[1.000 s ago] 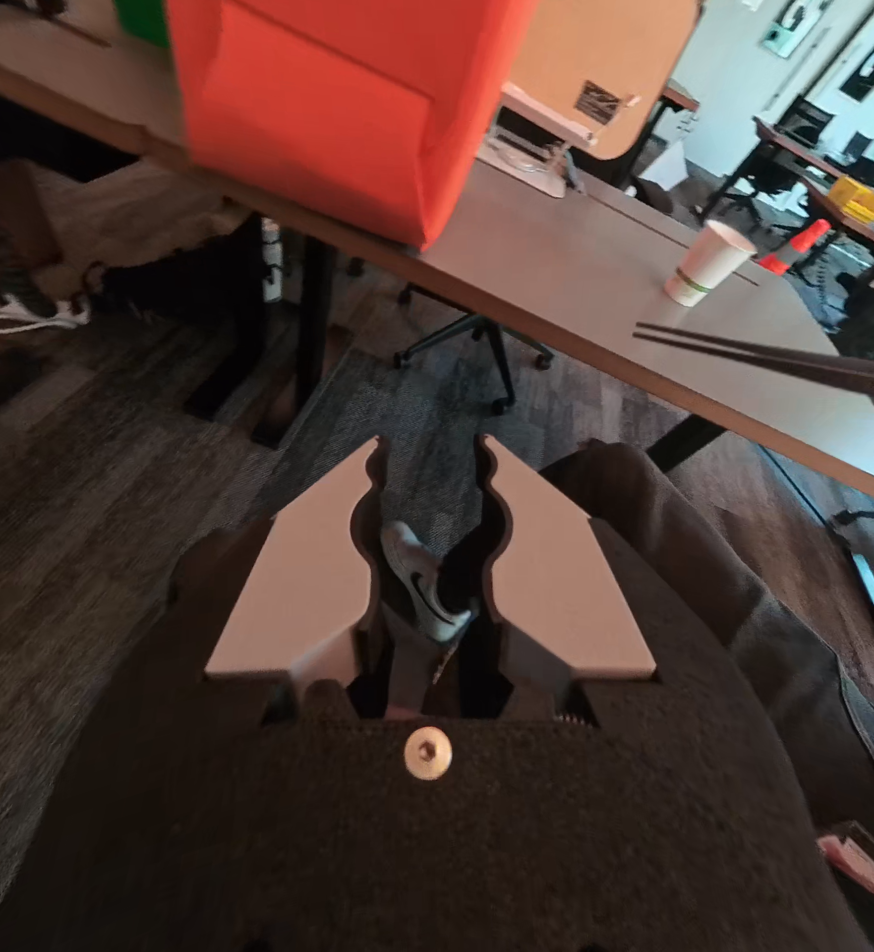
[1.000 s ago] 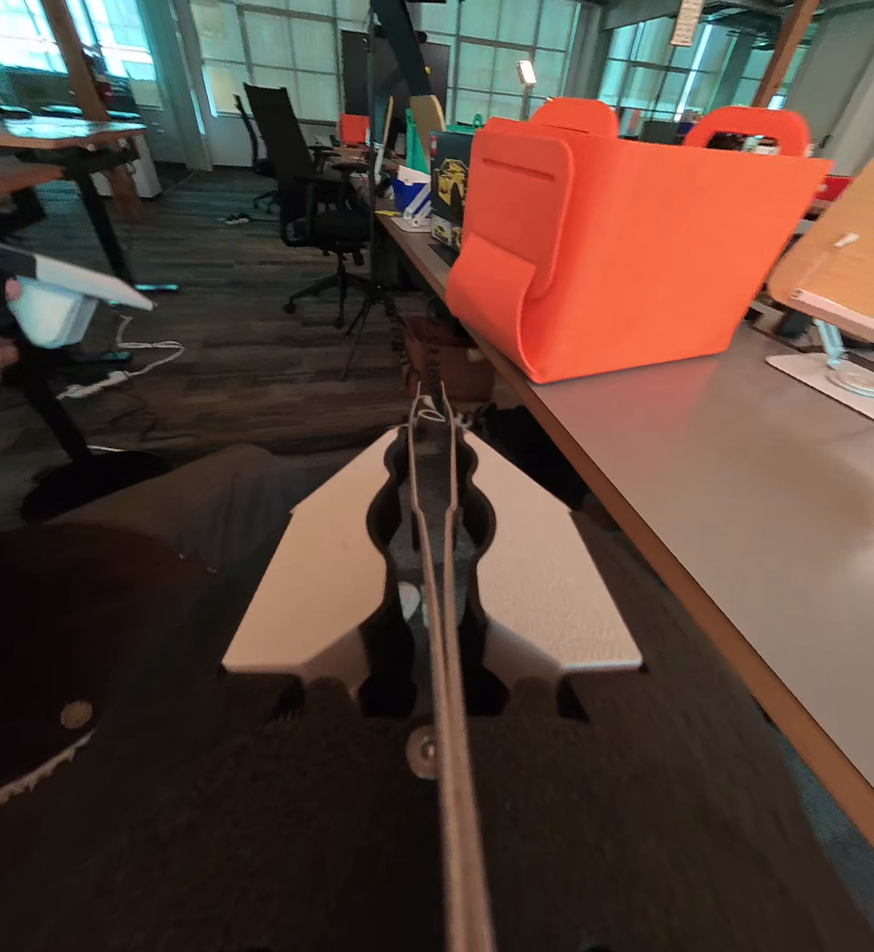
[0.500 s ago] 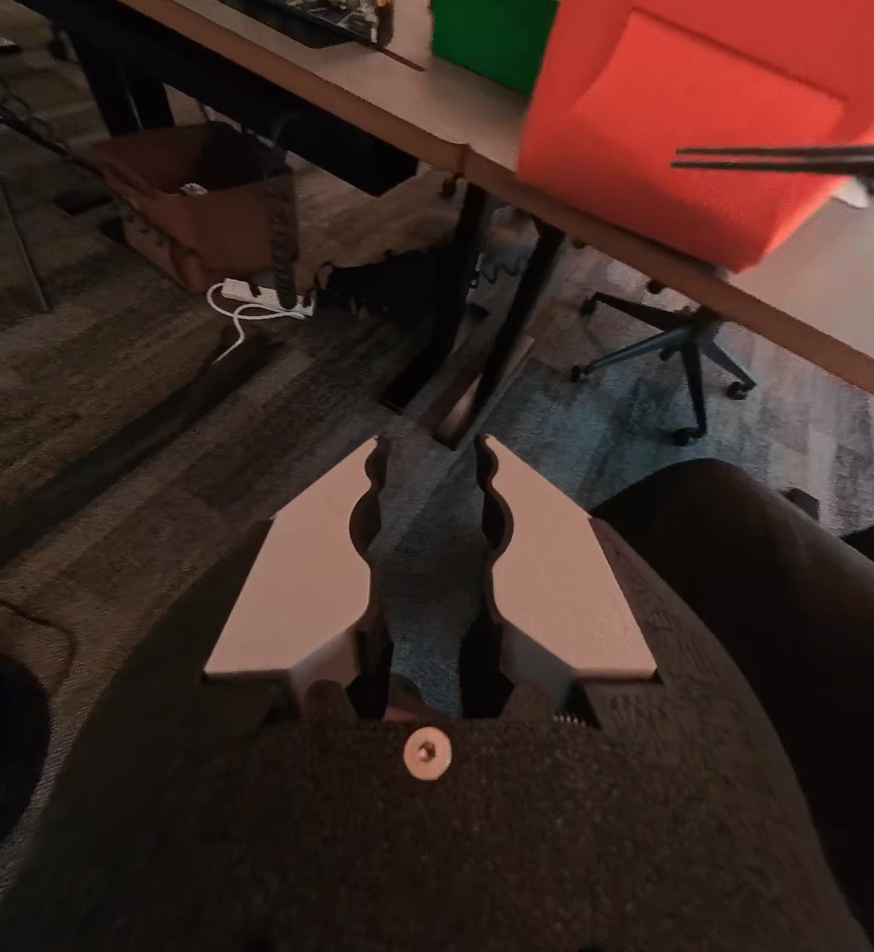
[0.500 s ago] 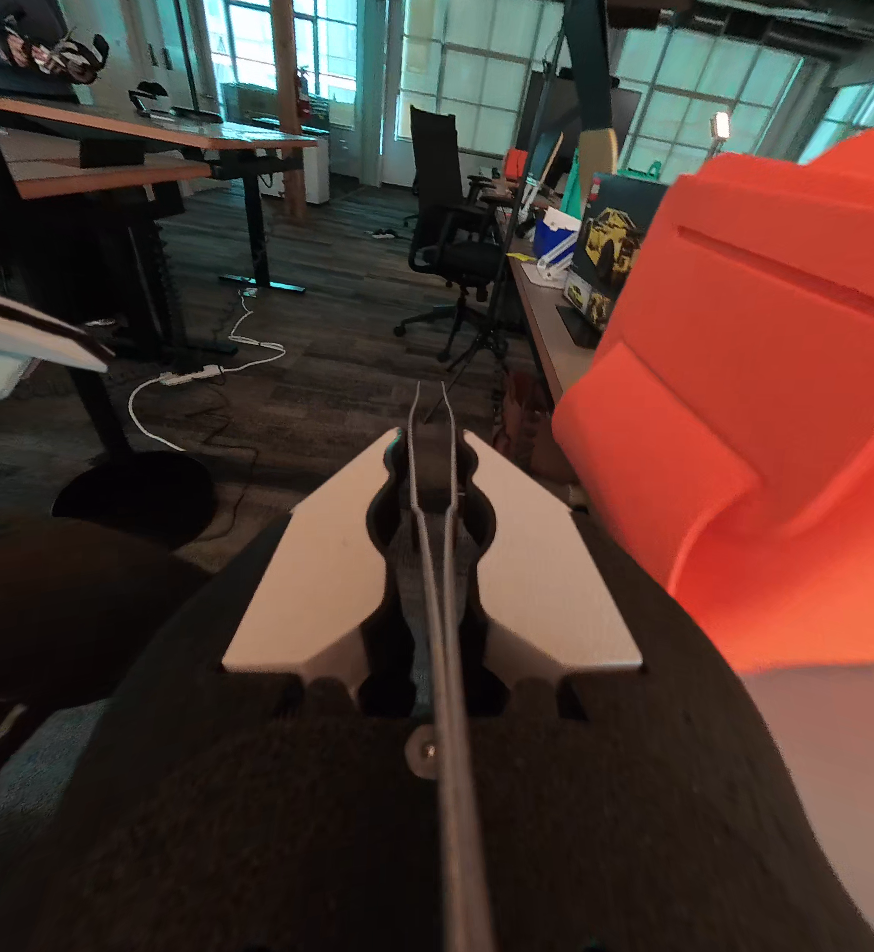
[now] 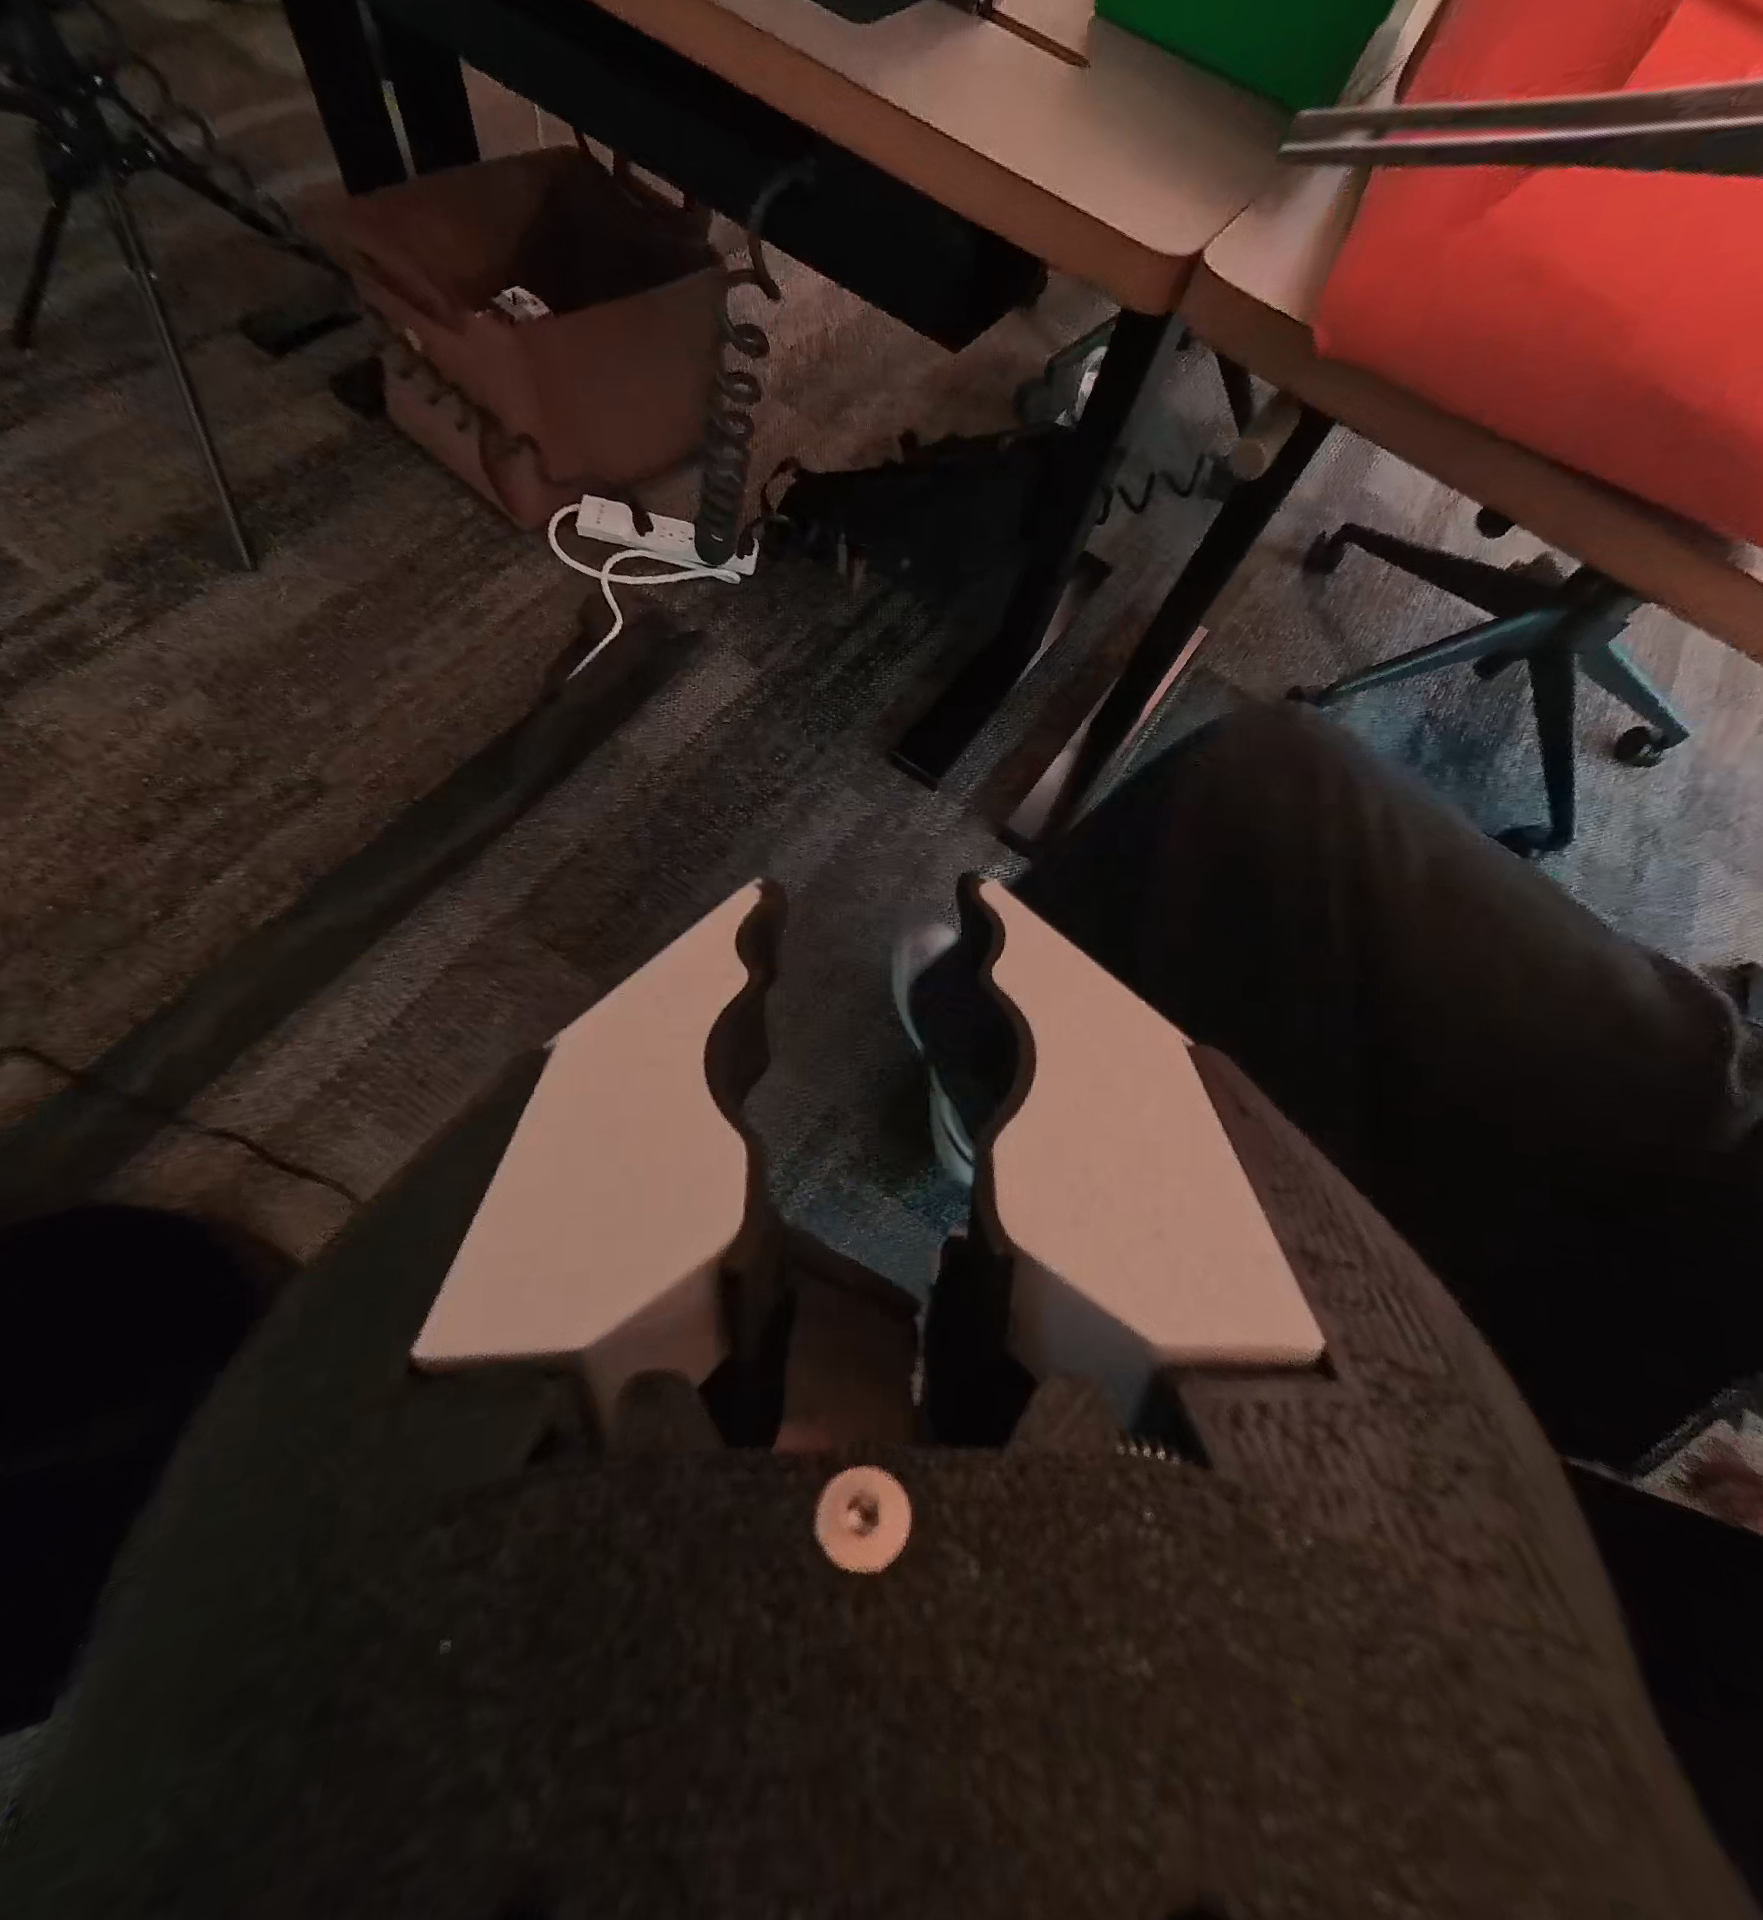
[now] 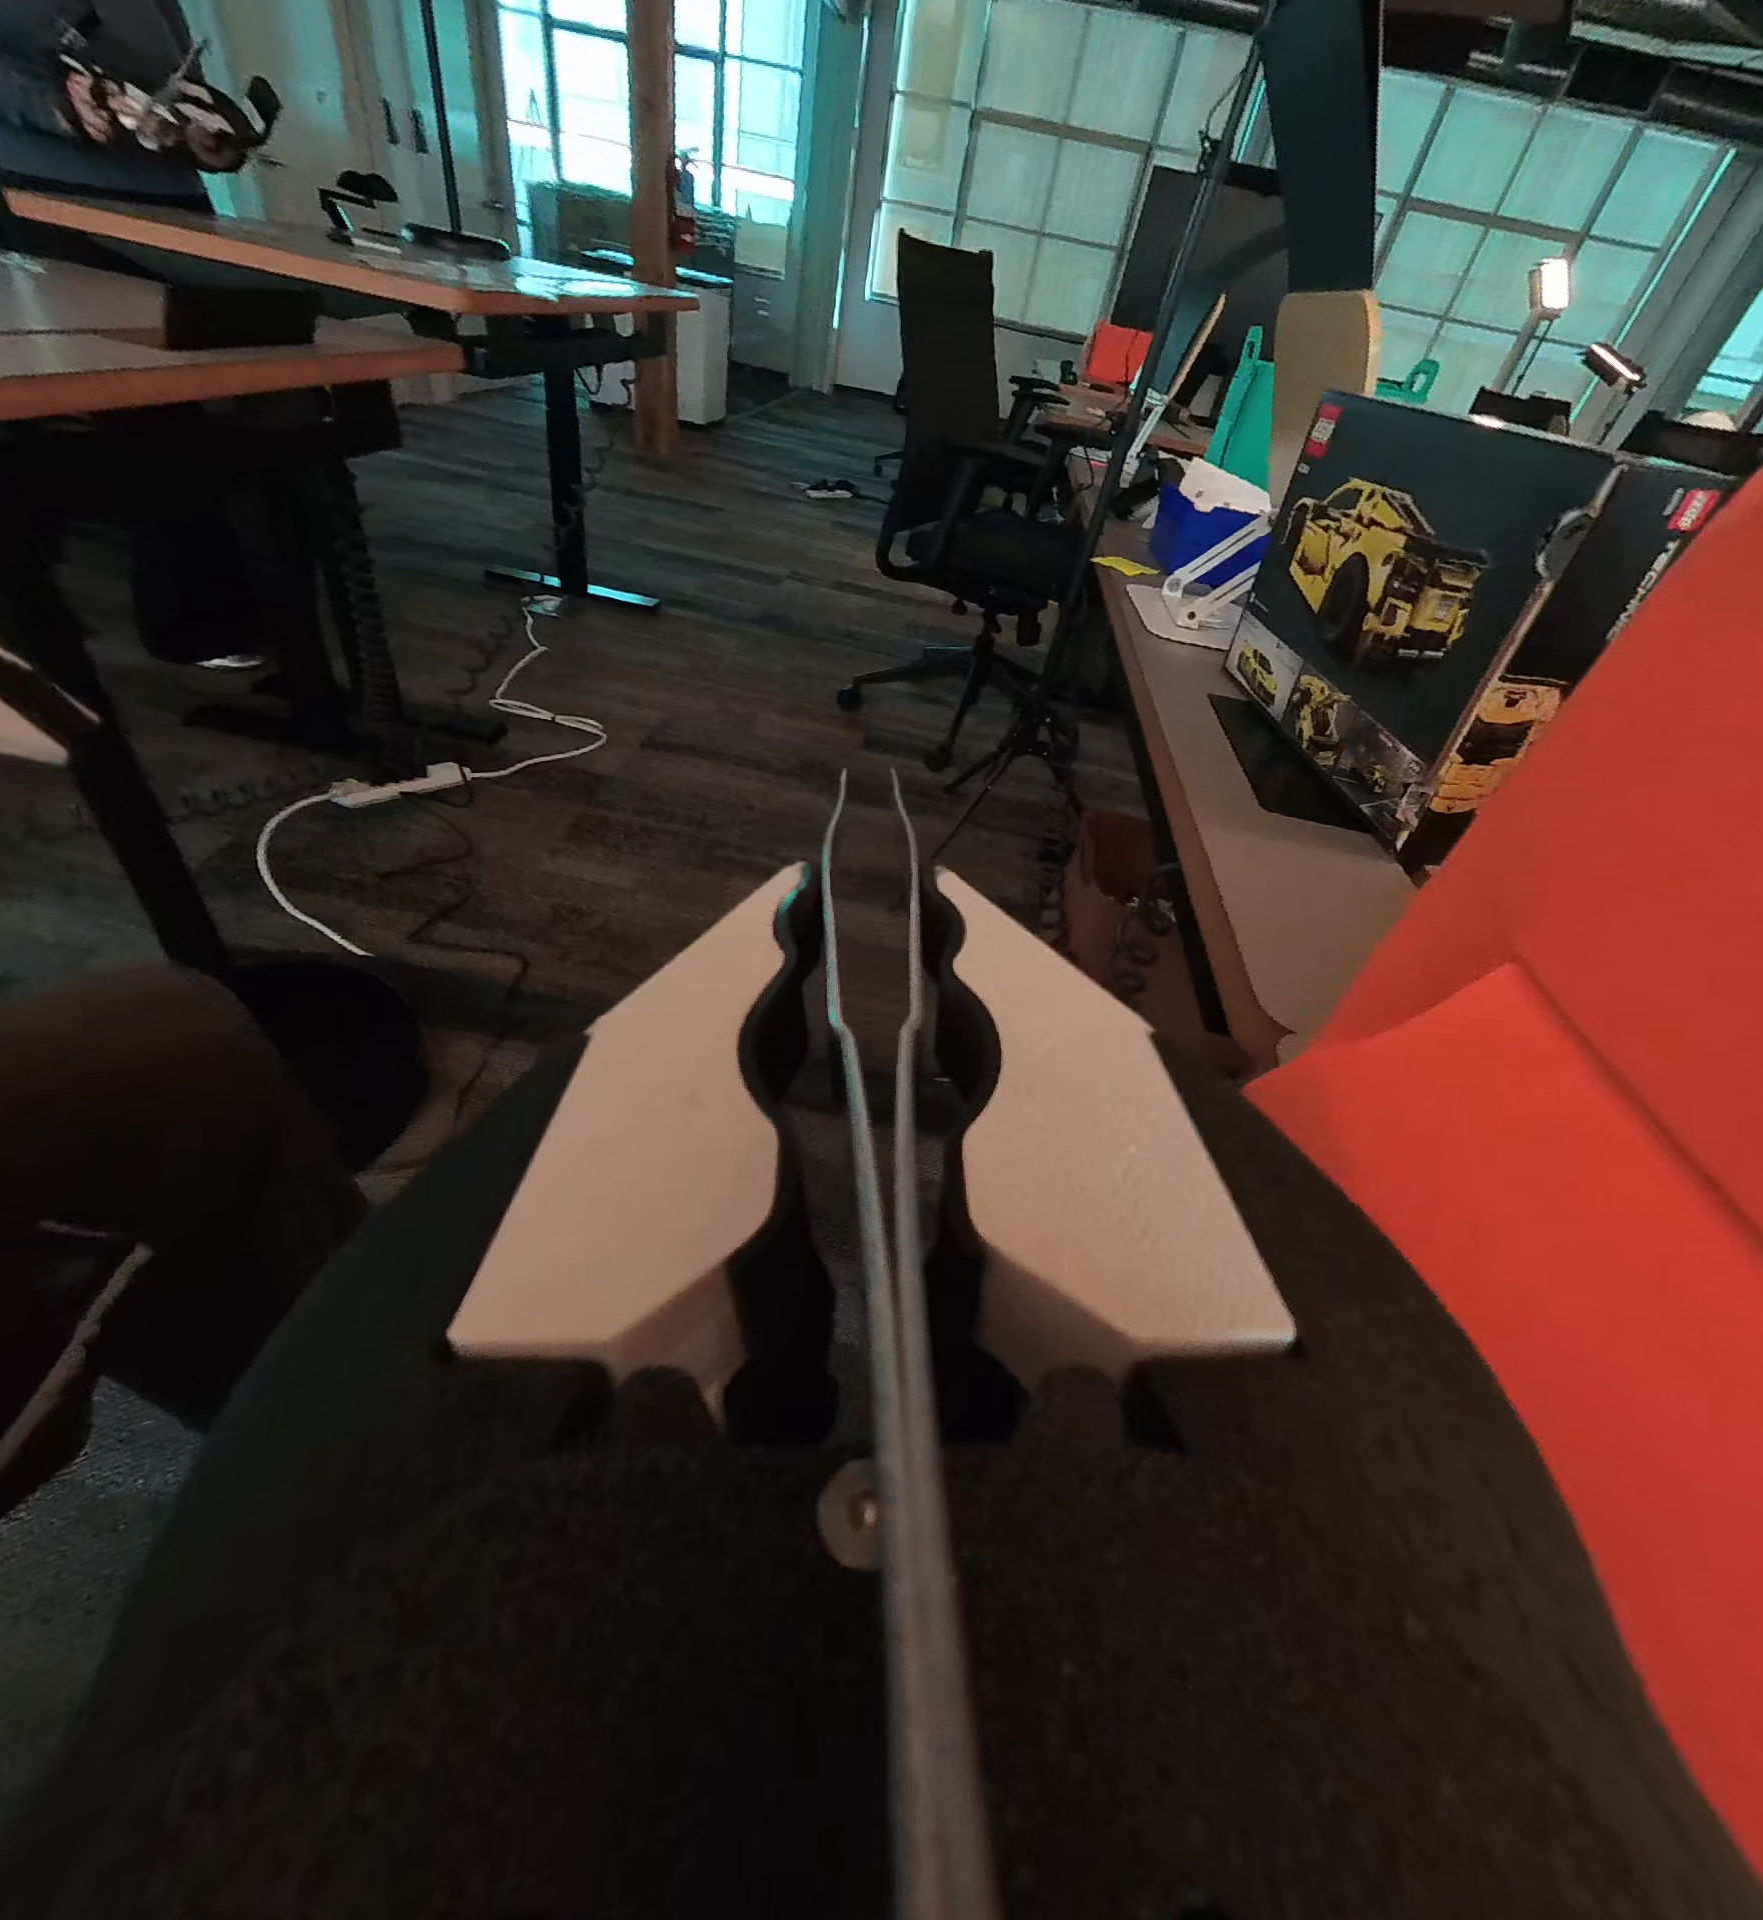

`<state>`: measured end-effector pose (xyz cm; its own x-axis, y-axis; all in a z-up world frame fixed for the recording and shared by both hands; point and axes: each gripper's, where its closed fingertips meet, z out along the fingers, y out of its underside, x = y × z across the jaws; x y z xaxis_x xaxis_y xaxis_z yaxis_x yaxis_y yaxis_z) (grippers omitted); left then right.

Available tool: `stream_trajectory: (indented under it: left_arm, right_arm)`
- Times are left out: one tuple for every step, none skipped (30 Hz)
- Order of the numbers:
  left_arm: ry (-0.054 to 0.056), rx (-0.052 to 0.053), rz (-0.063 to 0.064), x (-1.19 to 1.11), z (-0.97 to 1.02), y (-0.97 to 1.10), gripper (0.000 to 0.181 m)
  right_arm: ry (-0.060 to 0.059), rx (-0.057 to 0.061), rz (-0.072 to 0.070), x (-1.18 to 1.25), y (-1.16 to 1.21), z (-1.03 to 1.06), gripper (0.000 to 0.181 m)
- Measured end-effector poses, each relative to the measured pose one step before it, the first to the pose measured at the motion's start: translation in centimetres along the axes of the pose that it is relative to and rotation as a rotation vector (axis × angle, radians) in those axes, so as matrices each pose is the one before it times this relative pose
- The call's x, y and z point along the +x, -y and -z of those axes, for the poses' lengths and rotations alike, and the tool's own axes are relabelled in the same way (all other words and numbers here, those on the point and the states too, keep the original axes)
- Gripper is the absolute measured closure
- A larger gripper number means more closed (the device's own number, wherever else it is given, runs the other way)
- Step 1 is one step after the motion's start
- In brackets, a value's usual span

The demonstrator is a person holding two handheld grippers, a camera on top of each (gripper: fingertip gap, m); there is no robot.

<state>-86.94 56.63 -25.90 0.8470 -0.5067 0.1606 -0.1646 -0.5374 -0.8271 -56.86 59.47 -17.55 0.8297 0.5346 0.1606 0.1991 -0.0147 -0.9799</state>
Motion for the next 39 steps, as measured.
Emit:
stream_trajectory:
  left_arm:
    - [-0.0011, -0.0031, -0.0119, -0.499, -0.576, 0.829, 0.146]
    - [-0.0046, -0.0018, -0.0071, -0.435, -0.629, 0.852, 0.146]
    - [-0.0046, -0.0007, -0.003, -0.387, -0.653, 0.848, 0.146]
    - [-0.0063, -0.0028, -0.0008, -0.329, -0.688, 0.776, 0.146]
    - [-0.0082, -0.0057, -0.0001, -0.247, -0.719, 0.704, 0.146]
    - [-0.0068, -0.0066, -0.0001, -0.247, -0.731, 0.671, 0.146]
    - [-0.0049, -0.0041, -0.0016, -0.249, -0.748, 0.671, 0.146]
    - [-0.0008, -0.0049, -0.0035, -0.31, -0.77, 0.62, 0.146]
    - [0.0037, -0.0066, -0.0024, -0.39, -0.789, 0.554, 0.146]
    - [0.0059, -0.0018, 0.0045, -0.438, -0.804, 0.54, 0.146]
    - [0.0009, 0.0039, 0.0157, -0.375, -0.821, 0.526, 0.146]
    - [-0.0072, 0.006, 0.0208, -0.244, -0.828, 0.438, 0.146]
    - [-0.0053, 0.0062, 0.0165, -0.246, -0.83, 0.299, 0.146]
    - [-0.0041, 0.0, 0.0049, -0.222, -0.818, 0.092, 0.146]
    - [0.0011, -0.0063, -0.0064, -0.293, -0.797, -0.086, 0.146]
    - [0.0119, -0.0048, -0.014, -0.493, -0.741, -0.106, 0.146]
    - [0.0204, 0.0009, -0.0144, -0.672, -0.689, 0.002, 0.146]
    - [0.0152, -0.0014, -0.0081, -0.64, -0.694, 0.054, 0.146]
    - [0.0009, -0.0055, 0.0018, -0.496, -0.699, 0.16, 0.146]
    - [-0.0094, 0.0002, 0.0094, -0.407, -0.667, 0.389, 0.146]
    - [-0.0081, 0.0041, 0.0078, -0.497, -0.64, 0.526, 0.146]
    - [-0.0017, -0.0009, 0.0025, -0.624, -0.656, 0.521, 0.146]
    - [0.0005, -0.0056, -0.0028, -0.675, -0.669, 0.524, 0.146]
    - [0.0032, -0.0023, -0.0031, -0.69, -0.623, 0.583, 0.146]
    - [0.0029, 0.003, -0.001, -0.668, -0.58, 0.697, 0.146]
    - [0.0027, 0.0041, -0.0002, -0.659, -0.569, 0.718, 0.146]
    - [0.0007, 0.0034, 0.0013, -0.602, -0.591, 0.731, 0.146]
    - [-0.0029, 0.0028, 0.0024, -0.558, -0.599, 0.769, 0.146]
    - [-0.0084, 0.006, 0.0045, -0.461, -0.581, 0.847, 0.146]
    - [-0.0121, 0.0093, 0.0045, -0.41, -0.569, 0.931, 0.146]
    - [-0.0095, 0.0081, -0.0004, -0.456, -0.585, 0.947, 0.146]
    - [-0.0003, 0.007, -0.0085, -0.594, -0.606, 0.944, 0.146]
    - [0.0093, 0.0057, -0.0149, -0.781, -0.654, 0.928, 0.146]
    - [0.0151, 0.0036, -0.0135, -0.909, -0.715, 0.868, 0.146]
    - [0.0133, 0.0036, -0.0066, -0.912, -0.807, 0.812, 0.146]
    - [0.0065, -0.0002, 0.0015, -0.834, -0.908, 0.693, 0.146]
    - [-0.0004, -0.0045, 0.0058, -0.714, -0.971, 0.561, 0.146]
    - [-0.0031, -0.0071, 0.0048, -0.646, -0.999, 0.463, 0.146]
    - [-0.0009, -0.0064, 0.0027, -0.642, -0.965, 0.442, 0.146]
  right_arm:
    - [-0.0108, -0.0083, 0.0009, 0.496, -0.088, -0.719, 0.164]
    - [-0.0084, -0.007, -0.0055, 0.493, -0.035, -0.739, 0.164]
    - [-0.007, -0.0102, -0.0056, 0.5, -0.048, -0.709, 0.164]
    - [-0.0105, -0.0086, -0.0004, 0.54, -0.048, -0.666, 0.164]
    - [-0.0142, -0.0039, 0.0021, 0.56, -0.018, -0.648, 0.164]
    - [-0.0139, 0.0022, -0.0013, 0.52, 0.063, -0.652, 0.164]
    - [-0.0091, 0.0037, -0.0074, 0.433, 0.105, -0.717, 0.164]
    - [-0.0053, 0.0014, -0.0127, 0.365, 0.136, -0.822, 0.164]
    - [-0.0021, -0.0037, -0.0129, 0.309, 0.141, -0.864, 0.164]
    - [-0.0011, -0.0027, -0.0032, 0.262, 0.075, -0.805, 0.164]
    - [-0.003, -0.0012, 0.0065, 0.23, -0.075, -0.77, 0.164]
    - [-0.0083, -0.0021, 0.0055, 0.267, -0.187, -0.751, 0.164]
    - [-0.0075, 0.0006, 0.0011, 0.24, -0.178, -0.807, 0.164]
    - [0.0025, -0.0016, -0.0011, 0.107, -0.161, -0.876, 0.164]
    - [0.0124, -0.0073, 0.0031, -0.012, -0.167, -0.892, 0.164]
    - [0.009, -0.0134, 0.0119, 0.032, -0.215, -0.908, 0.164]
    - [-0.0011, -0.0123, 0.0135, 0.198, -0.182, -0.878, 0.164]
    - [-0.0037, -0.0034, 0.0057, 0.261, -0.067, -0.865, 0.164]
    - [-0.0011, -0.001, -0.0054, 0.267, -0.022, -0.828, 0.164]
    - [0.0024, -0.003, -0.0119, 0.275, -0.026, -0.803, 0.164]
    - [0.0009, -0.0018, -0.0105, 0.309, 0.036, -0.794, 0.164]
    - [-0.0033, 0.0003, -0.003, 0.386, 0.107, -0.812, 0.164]
    - [-0.0024, -0.001, 0.005, 0.377, 0.154, -0.833, 0.164]
    - [-0.0029, -0.0008, 0.0078, 0.391, 0.167, -0.829, 0.164]
    - [-0.0028, -0.0006, 0.0073, 0.387, 0.192, -0.849, 0.164]
    - [0.0016, 0.0028, 0.0034, 0.318, 0.224, -0.876, 0.164]
    - [0.0065, 0.0078, 0.0017, 0.263, 0.301, -0.931, 0.164]
    - [0.0048, 0.0066, 0.0009, 0.292, 0.296, -1.032, 0.164]
    - [0.0046, 0.0041, 0.0026, 0.272, 0.295, -1.145, 0.164]
    - [0.0092, 0.0028, 0.0041, 0.174, 0.375, -1.21, 0.164]
    - [0.01, 0.0051, 0.0057, 0.127, 0.479, -1.183, 0.164]
    - [0.0059, 0.01, 0.0058, 0.139, 0.575, -1.178, 0.164]
    - [0.008, 0.0096, 0.0061, 0.101, 0.545, -1.145, 0.164]
    - [0.0101, 0.0064, 0.0061, 0.061, 0.414, -1.083, 0.164]
    - [0.0077, 0.0022, 0.0078, 0.12, 0.222, -1.035, 0.164]
    - [0.0038, -0.0031, 0.0093, 0.232, 0.001, -0.99, 0.164]
    - [-0.002, -0.0061, 0.0068, 0.36, -0.158, -0.946, 0.164]
    - [-0.0002, -0.0084, 0.0023, 0.389, -0.239, -0.924, 0.164]
    - [0.0051, -0.0089, 0.0022, 0.347, -0.249, -0.902, 0.164]
